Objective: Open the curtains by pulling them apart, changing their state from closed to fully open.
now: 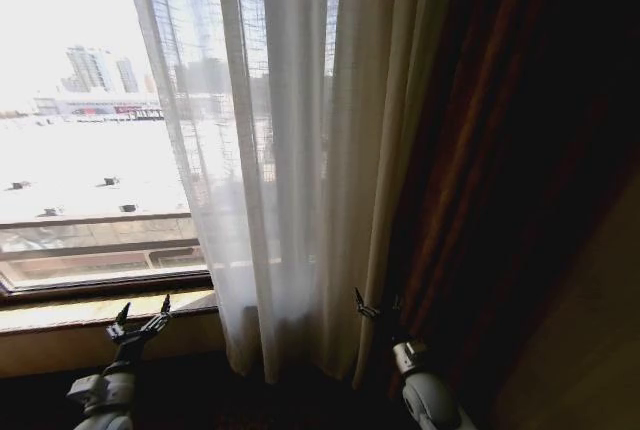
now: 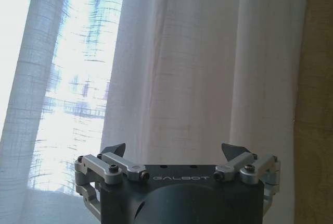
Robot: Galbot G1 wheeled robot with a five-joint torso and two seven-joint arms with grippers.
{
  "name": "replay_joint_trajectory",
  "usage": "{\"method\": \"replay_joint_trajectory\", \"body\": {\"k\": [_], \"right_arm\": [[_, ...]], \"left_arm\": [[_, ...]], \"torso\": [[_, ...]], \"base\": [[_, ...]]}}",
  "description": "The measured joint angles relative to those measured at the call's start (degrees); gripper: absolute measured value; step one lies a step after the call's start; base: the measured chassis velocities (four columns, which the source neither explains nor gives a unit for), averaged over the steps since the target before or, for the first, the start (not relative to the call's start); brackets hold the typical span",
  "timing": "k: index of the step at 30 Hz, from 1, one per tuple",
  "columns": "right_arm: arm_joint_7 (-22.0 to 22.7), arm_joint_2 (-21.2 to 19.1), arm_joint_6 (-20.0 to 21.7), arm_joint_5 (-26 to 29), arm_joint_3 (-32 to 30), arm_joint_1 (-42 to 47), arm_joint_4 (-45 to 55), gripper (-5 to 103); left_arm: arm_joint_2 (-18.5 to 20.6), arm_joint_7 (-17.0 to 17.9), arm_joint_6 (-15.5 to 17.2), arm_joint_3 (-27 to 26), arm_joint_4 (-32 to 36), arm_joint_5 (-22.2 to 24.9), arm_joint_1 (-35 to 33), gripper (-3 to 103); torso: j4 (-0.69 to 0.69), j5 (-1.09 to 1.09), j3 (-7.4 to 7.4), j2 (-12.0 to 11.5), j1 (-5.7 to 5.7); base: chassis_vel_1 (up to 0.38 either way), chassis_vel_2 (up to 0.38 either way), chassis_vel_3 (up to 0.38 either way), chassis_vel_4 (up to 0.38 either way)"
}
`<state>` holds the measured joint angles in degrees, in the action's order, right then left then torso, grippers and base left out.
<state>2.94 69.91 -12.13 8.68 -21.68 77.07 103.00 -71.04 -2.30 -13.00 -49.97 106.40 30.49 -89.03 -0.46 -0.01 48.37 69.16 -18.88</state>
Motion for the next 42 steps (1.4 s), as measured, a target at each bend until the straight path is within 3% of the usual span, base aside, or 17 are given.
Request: {"method": "replay_joint_trajectory", "body": {"k": [19,28,33,38,42], "right_arm": [[-1.18,-0.33,-1.23,-0.39,-0.26,-0.32,-1.21,100],[-1.57,0.26,-5.64,-0.3,0.55,-2.48,-4.06,100],[-4.77,0.6,-6.48,-1.1,0.15,-3.54,-6.07,100],[-5.31,1.03,-6.71,-0.88,0.69,-5.06,-7.91,100],[-5.39,1.32,-6.51,-0.74,1.49,-6.73,-9.03,100]], "left_arm": [[0.0,0.0,0.0,0.0,0.0,0.0,0.0,100],[0.0,0.0,0.0,-0.01,0.0,0.0,0.01,100],[0.01,0.01,0.0,-0.04,-0.01,0.0,0.0,100],[-0.01,0.0,0.0,0.0,0.0,0.0,0.0,100],[-0.01,-0.01,0.0,0.01,0.0,0.0,0.0,100]], "torso": [[0.0,0.01,0.0,0.0,0.0],[0.01,0.0,0.0,0.0,0.0],[0.01,-0.04,-0.01,0.01,0.01],[-0.01,0.07,0.01,0.0,0.0],[-0.01,-0.01,0.0,0.0,0.0]], "base": [[0.354,0.35,-0.357,-0.345],[0.329,0.33,-0.316,-0.315],[0.109,0.125,-0.116,-0.126],[0.0,0.0,0.0,0.0],[-0.095,0.02,0.076,-0.017]]}}
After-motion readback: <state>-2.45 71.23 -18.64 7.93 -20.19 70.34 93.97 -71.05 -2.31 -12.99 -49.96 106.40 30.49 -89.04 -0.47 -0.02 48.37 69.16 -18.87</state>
